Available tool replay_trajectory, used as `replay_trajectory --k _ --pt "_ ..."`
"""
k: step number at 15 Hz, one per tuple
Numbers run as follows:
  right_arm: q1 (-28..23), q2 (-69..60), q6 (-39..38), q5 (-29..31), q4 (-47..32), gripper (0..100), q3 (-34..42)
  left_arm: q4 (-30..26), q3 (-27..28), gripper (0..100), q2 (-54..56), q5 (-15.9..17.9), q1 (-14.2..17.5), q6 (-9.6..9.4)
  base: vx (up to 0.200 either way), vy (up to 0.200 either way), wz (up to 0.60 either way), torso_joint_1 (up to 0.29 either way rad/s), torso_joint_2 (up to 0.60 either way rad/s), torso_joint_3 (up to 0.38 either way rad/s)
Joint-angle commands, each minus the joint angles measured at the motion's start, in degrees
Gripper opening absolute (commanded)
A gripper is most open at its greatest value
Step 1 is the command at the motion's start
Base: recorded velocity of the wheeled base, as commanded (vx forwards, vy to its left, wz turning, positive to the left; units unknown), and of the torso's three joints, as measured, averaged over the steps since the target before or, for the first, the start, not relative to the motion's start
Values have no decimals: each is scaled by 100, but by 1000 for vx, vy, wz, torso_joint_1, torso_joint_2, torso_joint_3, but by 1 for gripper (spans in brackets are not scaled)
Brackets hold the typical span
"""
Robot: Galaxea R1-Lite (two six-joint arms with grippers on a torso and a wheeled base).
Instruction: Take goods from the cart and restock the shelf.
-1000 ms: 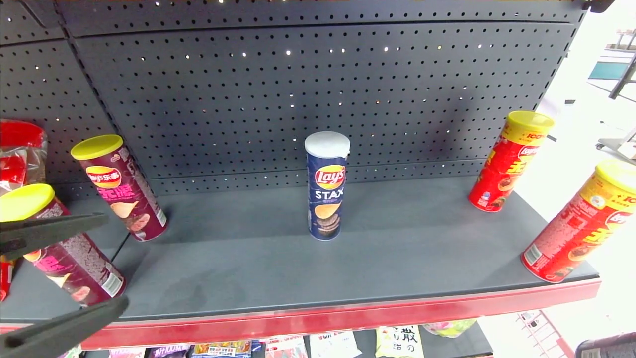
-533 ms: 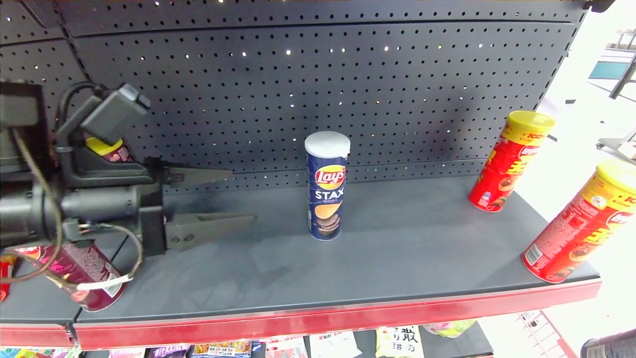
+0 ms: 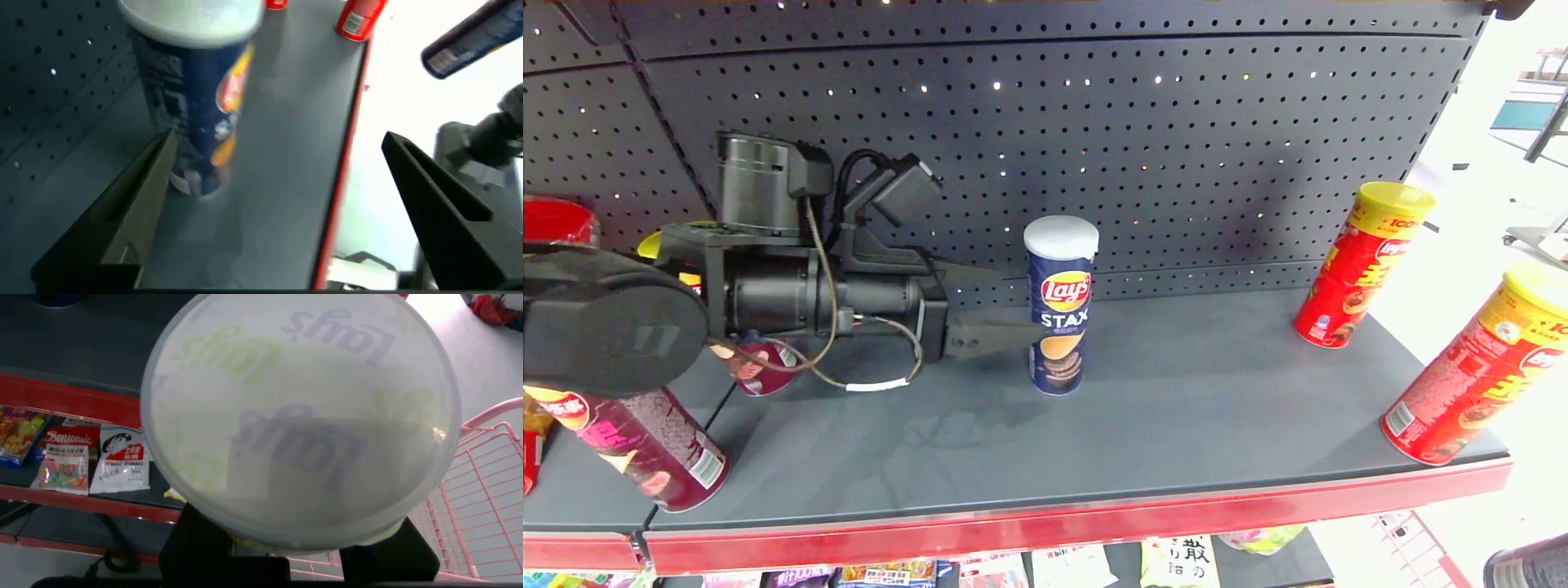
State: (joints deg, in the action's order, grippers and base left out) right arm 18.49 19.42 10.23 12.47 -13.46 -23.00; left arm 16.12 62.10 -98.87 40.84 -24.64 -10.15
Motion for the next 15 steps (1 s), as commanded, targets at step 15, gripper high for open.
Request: replay_trajectory --k 15 --pt "-92 44 -3 -17 -43 0 6 173 1858 100 -1820 -94 -173 -66 0 0 0 0 0 0"
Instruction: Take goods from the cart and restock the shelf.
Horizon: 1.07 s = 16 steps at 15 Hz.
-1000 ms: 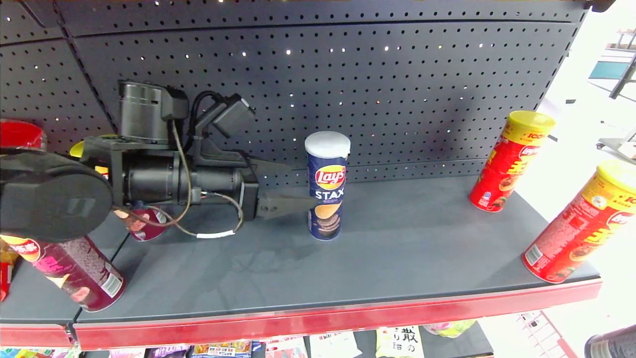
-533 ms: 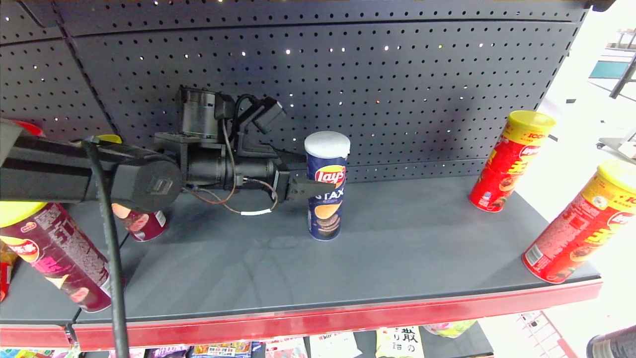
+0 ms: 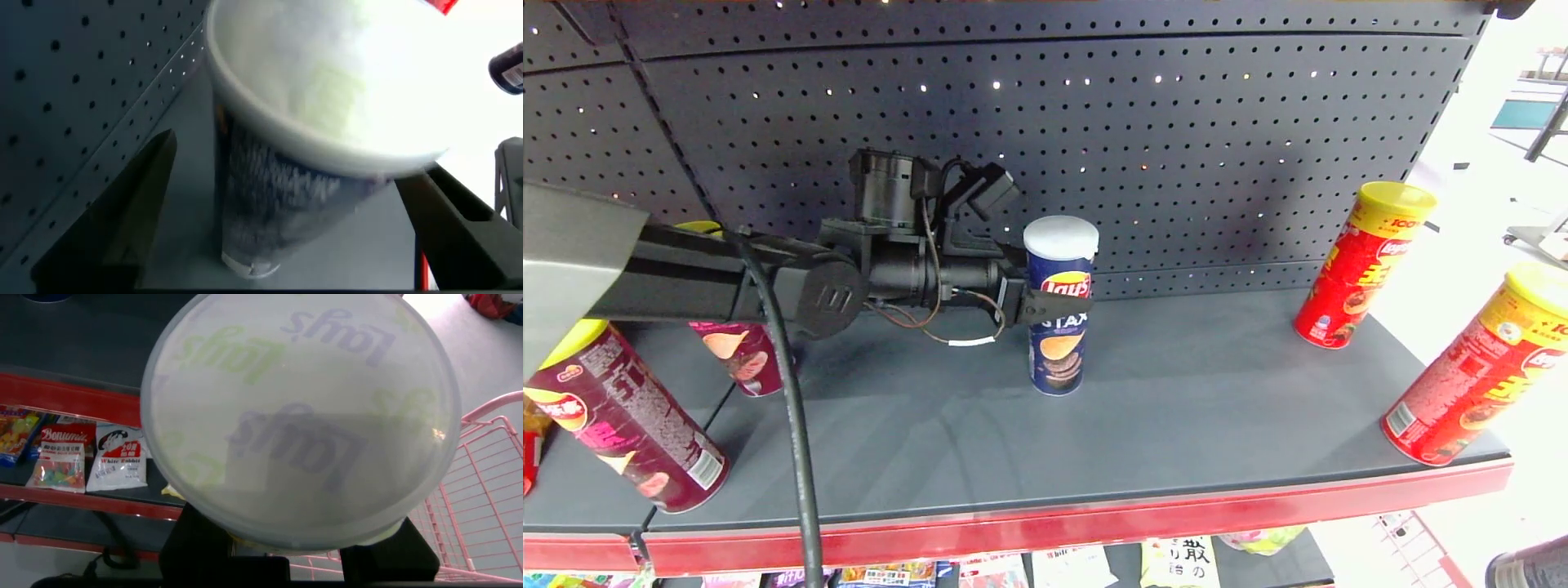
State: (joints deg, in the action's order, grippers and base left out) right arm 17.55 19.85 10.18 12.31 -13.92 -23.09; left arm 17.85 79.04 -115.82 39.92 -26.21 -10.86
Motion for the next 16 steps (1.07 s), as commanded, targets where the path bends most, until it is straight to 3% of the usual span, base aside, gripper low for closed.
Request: replay_trajectory --k 1,16 --pt "2 2 2 -1 3 0 15 -9 261 100 -160 7 -25 5 0 0 0 0 0 0" --pt "2 2 2 -1 3 0 24 -36 392 100 -301 -116 -42 23 0 0 0 0 0 0"
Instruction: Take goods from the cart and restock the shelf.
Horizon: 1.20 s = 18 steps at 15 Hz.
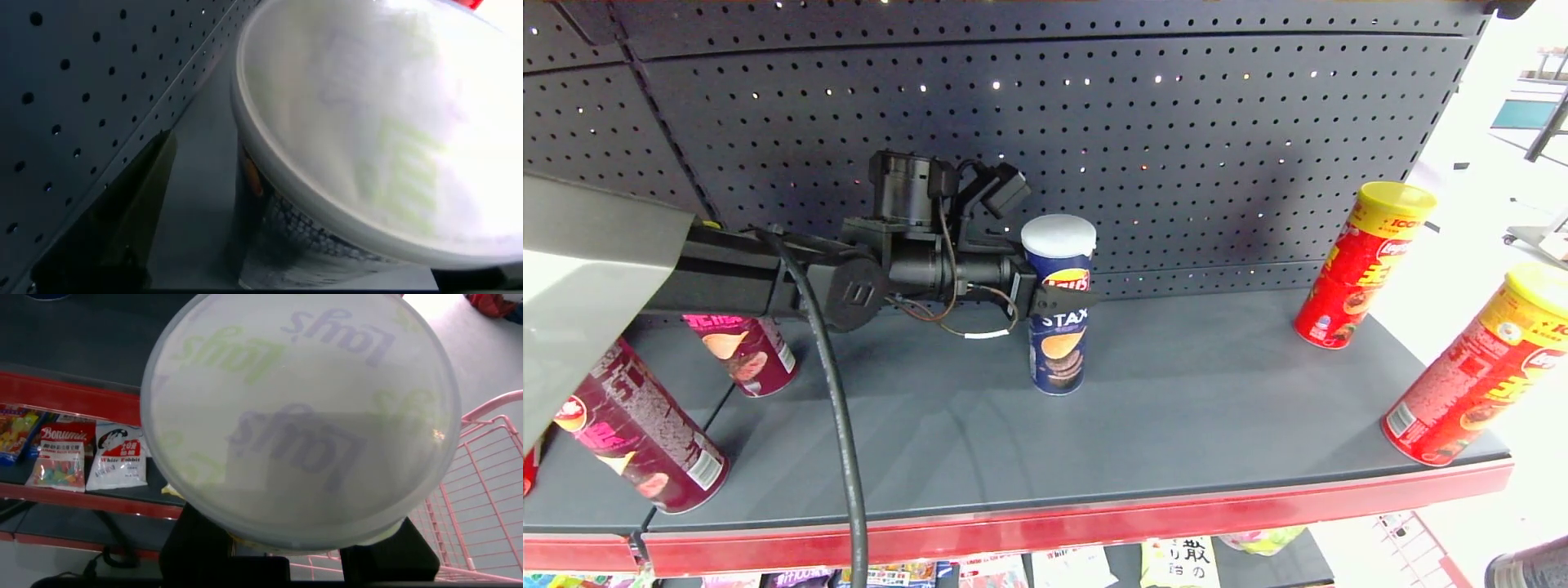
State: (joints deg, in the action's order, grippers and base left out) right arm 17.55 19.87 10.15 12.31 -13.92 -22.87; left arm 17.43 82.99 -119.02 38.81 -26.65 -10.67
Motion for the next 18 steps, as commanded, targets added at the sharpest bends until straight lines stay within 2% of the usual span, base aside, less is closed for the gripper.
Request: replay_trajectory --k 1,2,3,5,7,11,12,13,15,18 --pt "2 -1 4 -1 -5 0 11 32 -46 100 10 -6 -16 -32 0 0 0 0 0 0" --pt "2 -1 4 -1 3 0 11 32 -64 100 19 -14 -33 -32 0 0 0 0 0 0" --pt "2 -1 4 -1 -5 0 11 32 -46 0 19 -14 -42 -23 0 0 0 0 0 0" --pt "2 -1 -5 -1 -5 0 19 6 -90 0 72 -14 -112 -23 0 0 0 0 0 0" --pt "2 -1 -5 -10 3 0 19 -38 -372 0 379 74 -130 -14 0 0 0 0 0 0" --pt "2 -1 -5 -10 3 0 37 -293 -1145 0 1293 610 -130 -50 0 0 0 0 0 0" --pt "2 -1 -5 -18 3 0 37 -293 -1294 0 1416 636 -130 -146 0 0 0 0 0 0" --pt "11 -1 -5 -18 3 0 37 -293 -1488 0 1504 689 -139 -357 0 0 0 0 0 0" --pt "11 8 -5 -36 3 0 28 -293 -1971 0 1575 803 -139 -1025 0 0 0 0 0 0" --pt "11 -1 -5 -18 3 0 11 -284 -2235 0 1601 803 -279 -1078 0 0 0 0 0 0"
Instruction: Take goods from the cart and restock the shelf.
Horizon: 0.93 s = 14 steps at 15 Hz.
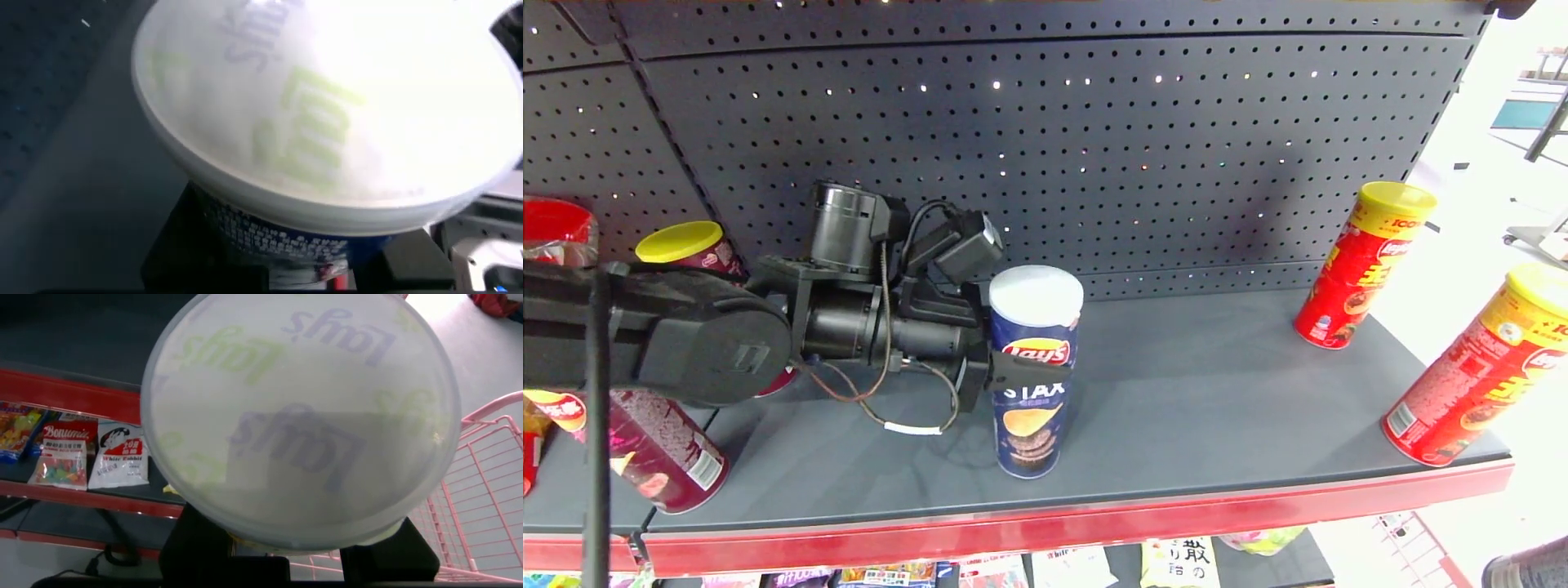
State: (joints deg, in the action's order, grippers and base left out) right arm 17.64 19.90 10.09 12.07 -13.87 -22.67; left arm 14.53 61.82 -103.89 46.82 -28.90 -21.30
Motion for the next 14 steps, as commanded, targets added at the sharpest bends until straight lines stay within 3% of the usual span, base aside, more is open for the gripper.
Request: replay_trajectory --k 1,4,14 --pt "3 -12 1 6 -1 0 -18 6 -126 0 88 2 -89 3 0 0 0 0 0 0" --pt "-6 -30 1 15 -1 0 -44 6 -126 0 88 -7 -256 152 0 0 0 0 0 0" --pt "-6 -30 1 24 -1 0 -79 15 -276 0 44 -77 -256 170 0 0 0 0 0 0"
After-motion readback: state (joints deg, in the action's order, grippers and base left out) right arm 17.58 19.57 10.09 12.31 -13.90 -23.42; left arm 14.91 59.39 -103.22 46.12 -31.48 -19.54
